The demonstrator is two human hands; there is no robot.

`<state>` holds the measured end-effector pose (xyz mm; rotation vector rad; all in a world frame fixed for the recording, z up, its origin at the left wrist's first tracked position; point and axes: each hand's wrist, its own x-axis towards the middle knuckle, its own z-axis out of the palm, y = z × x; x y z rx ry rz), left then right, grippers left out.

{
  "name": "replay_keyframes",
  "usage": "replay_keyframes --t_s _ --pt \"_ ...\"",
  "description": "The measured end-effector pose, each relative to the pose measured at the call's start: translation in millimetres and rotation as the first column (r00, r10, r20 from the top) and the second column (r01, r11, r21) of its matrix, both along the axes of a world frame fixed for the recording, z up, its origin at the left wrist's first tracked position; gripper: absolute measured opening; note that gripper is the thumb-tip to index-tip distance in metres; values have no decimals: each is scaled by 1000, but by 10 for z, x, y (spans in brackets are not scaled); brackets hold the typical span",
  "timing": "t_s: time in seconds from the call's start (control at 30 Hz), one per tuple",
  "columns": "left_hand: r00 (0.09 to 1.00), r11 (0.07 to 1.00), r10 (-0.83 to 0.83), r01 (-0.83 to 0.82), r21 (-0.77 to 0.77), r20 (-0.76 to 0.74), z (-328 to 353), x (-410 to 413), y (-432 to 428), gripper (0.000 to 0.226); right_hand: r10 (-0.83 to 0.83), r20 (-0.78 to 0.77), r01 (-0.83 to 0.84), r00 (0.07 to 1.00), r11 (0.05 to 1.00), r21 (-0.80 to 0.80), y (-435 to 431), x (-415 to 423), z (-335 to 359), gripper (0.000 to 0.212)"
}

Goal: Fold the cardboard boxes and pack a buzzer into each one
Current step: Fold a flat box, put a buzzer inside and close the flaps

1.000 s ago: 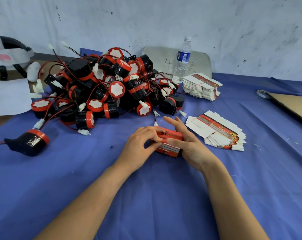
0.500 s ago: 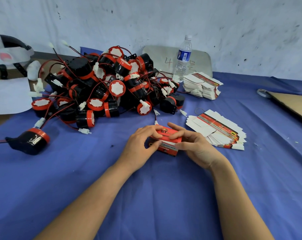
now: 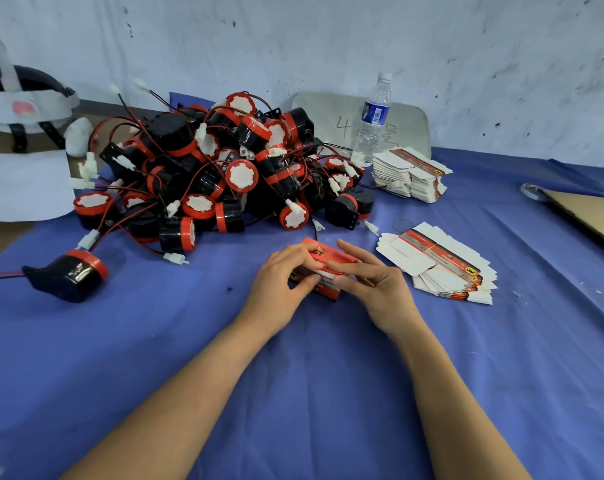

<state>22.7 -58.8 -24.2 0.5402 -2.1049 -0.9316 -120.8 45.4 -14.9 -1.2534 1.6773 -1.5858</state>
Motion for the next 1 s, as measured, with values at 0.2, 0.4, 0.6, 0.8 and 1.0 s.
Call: replay_keyframes --t_s 0.2,0.4,0.6,0.8,1.0 --pt "998 999 40 -41 -18 -52 -5 -26 -9 12 -128 -236 92 963 983 -156 -53 192 -42 37" --pt "996 996 80 -81 -22 -34 -2 -30 7 11 -92 -83 79 992 986 -147 -81 173 -57 35" --pt "994 990 109 -107 -95 22 3 -29 16 12 -182 -206 150 961 976 -160 -110 244 -73 34" --pt "997 997 72 -72 -33 28 -2 -22 13 17 -175 -360 131 916 981 -143 -119 187 -121 15" --pt "996 995 90 -90 -46 0 -15 -18 0 9 -120 -406 87 906 991 -98 -72 130 -170 16"
